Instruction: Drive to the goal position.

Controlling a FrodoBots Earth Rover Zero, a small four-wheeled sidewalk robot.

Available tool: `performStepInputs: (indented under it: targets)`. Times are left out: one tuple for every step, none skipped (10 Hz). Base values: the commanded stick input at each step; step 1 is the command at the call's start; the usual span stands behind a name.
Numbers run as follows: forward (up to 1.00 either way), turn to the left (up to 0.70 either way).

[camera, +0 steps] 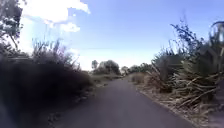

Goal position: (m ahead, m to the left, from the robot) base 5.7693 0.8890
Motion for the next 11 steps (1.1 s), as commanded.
performStepInputs:
  targets:
    - [0.85,-0.10]
    - [0.85,0.00]
    - [0.85,0.00]
    - [0.85,0.00]
    - [0.85,0.00]
    - [0.85,0.00]
    - [0.85,0.00]
    - [0.85,0.00]
    - [0.85,0.00]
    - [0.85,0.00]
    - [0.85,0.00]
